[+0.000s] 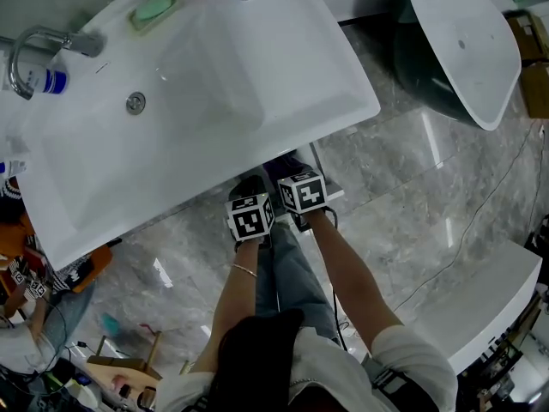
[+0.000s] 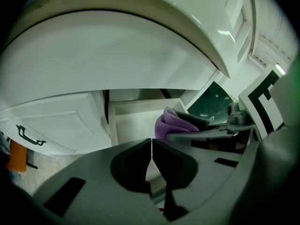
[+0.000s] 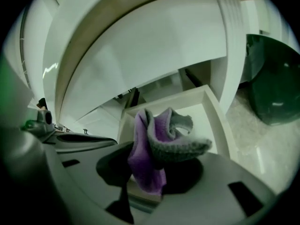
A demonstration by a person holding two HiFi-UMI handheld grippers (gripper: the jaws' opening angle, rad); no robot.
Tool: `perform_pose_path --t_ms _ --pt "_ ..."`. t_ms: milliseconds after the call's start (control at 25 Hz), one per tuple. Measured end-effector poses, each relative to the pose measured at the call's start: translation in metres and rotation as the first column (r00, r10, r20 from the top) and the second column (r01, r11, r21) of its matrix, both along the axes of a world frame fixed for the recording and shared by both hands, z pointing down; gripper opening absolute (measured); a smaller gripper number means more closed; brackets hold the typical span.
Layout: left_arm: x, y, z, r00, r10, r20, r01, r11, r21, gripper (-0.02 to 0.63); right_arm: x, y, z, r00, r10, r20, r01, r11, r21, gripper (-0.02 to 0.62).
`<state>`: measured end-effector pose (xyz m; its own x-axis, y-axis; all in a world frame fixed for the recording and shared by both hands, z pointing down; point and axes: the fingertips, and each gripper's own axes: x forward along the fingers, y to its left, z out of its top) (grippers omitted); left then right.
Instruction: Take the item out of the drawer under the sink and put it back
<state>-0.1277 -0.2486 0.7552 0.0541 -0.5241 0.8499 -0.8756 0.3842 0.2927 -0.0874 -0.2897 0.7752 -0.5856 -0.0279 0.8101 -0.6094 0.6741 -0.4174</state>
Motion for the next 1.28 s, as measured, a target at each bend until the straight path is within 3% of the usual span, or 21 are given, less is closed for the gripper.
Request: perform_pose_path --t_ms 320,840,1080,1280 --pt "-0.007 -0.013 0.028 1.0 0.001 -0.01 -0.001 1.0 -0.01 0.009 -0.006 -0.006 0.032 1.0 0.01 -0.029 -0.012 0.997 -0.079 0.155" --pt "-0.015 -0.006 0.055 0.998 -0.05 -0.036 0.047 0.997 -0.06 0.009 -0.006 -0.012 0.059 0.995 0.014 -0.099 -0.022 0.997 -0.079 0.167" --pt "-0.012 -0.004 0.058 0.997 -0.059 -0.05 0.055 0.995 -0.083 0.009 -0.007 -0.011 0.061 0.996 0.009 -0.094 -0.018 0.995 -0.101 0.269" --pt "-0.008 -0.007 0.053 0.997 -0.056 -0.051 0.052 0.996 -0.075 0.009 -0.002 -0.01 0.056 0.995 0.01 -0.099 -0.021 0.994 -0.107 0.316"
